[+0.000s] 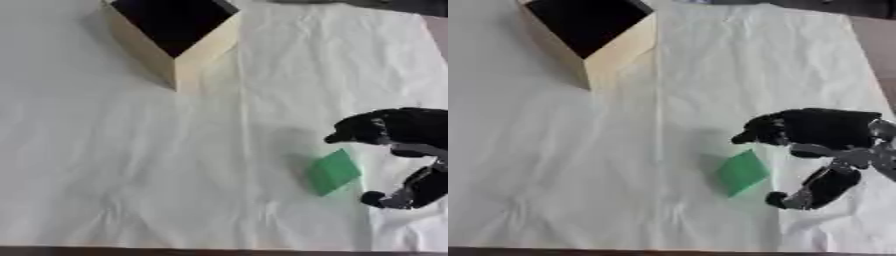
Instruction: Pick up objects on the table and place them in the box.
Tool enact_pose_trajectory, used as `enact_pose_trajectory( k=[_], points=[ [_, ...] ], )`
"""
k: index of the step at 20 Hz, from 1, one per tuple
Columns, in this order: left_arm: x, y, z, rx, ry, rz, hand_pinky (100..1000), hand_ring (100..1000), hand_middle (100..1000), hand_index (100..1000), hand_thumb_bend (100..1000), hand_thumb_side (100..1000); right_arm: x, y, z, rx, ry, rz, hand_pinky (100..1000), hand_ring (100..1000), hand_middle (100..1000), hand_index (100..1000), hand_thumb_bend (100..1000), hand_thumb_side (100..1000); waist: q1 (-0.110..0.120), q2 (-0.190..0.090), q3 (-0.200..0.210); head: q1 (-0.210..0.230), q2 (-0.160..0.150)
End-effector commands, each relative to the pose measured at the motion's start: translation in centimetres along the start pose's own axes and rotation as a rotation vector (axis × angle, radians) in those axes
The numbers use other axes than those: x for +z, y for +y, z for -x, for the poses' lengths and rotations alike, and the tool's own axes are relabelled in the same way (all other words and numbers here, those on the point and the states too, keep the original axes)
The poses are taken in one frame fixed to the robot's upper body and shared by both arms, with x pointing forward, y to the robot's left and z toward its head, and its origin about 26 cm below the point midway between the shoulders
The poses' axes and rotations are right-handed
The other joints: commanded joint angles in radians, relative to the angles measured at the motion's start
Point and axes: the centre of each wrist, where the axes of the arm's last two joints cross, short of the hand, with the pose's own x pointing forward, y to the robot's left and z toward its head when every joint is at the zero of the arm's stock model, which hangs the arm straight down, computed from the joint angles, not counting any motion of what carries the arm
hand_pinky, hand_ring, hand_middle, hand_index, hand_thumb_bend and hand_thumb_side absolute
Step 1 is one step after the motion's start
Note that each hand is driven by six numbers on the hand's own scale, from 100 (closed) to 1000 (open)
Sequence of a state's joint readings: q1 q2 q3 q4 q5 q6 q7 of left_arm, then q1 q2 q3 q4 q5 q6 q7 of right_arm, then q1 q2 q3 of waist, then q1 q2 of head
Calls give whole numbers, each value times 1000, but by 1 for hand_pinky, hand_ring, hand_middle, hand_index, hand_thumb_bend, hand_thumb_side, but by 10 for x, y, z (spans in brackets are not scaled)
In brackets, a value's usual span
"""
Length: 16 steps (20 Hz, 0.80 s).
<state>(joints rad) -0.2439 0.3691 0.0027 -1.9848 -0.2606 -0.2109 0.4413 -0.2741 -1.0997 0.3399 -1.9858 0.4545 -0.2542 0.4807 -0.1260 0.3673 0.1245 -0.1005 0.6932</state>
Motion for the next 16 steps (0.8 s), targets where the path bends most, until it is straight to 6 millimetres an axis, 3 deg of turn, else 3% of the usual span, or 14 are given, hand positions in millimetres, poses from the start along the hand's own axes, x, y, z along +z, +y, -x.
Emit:
enact_pose_trajectory(
  k=[1,16],
  points=[
    [-4,-1,-5,14,-22,3,614,614,755,763,332,667,1,-8,-2,19,4,-7,876,956,840,1000,388,384,4,-15,2,-6,-11],
    [-3,-5,-6,31,-15,18,613,612,755,761,327,673,-7,-12,-6,39,92,9,862,941,823,986,361,413,-1,-1,22,-17,-29]
  ],
)
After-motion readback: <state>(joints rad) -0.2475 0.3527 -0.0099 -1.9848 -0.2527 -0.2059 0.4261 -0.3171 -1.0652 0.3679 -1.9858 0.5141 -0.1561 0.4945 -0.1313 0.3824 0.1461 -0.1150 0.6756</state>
